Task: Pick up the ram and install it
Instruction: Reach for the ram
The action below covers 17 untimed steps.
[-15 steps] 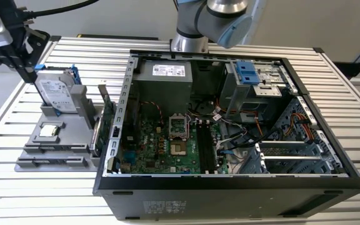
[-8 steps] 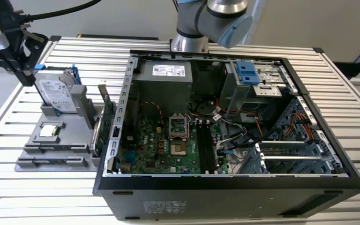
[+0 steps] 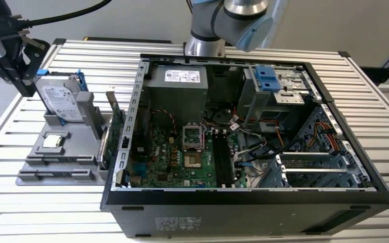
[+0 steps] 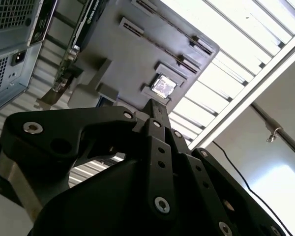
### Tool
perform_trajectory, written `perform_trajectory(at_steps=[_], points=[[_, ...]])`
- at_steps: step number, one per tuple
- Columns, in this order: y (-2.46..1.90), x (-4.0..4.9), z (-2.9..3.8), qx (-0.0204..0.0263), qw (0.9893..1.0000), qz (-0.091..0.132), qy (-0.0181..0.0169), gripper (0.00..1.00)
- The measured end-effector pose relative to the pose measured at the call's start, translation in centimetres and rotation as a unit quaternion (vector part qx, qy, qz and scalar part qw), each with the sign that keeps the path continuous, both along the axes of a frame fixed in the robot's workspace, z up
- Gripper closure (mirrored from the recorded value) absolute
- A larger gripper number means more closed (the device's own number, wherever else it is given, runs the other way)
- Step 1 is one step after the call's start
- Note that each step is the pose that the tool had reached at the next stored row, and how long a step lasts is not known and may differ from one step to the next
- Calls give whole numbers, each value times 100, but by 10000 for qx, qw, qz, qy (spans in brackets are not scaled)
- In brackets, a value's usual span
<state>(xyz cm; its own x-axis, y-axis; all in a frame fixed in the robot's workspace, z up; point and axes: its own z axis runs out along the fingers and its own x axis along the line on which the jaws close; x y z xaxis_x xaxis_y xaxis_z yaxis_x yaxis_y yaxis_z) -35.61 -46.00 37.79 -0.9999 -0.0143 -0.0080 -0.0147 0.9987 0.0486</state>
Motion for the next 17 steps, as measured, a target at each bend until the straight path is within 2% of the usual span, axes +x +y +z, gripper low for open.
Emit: perform_trajectory(at_steps=[17], points=[[-169,0,-3,0,10000,-40,12,100]])
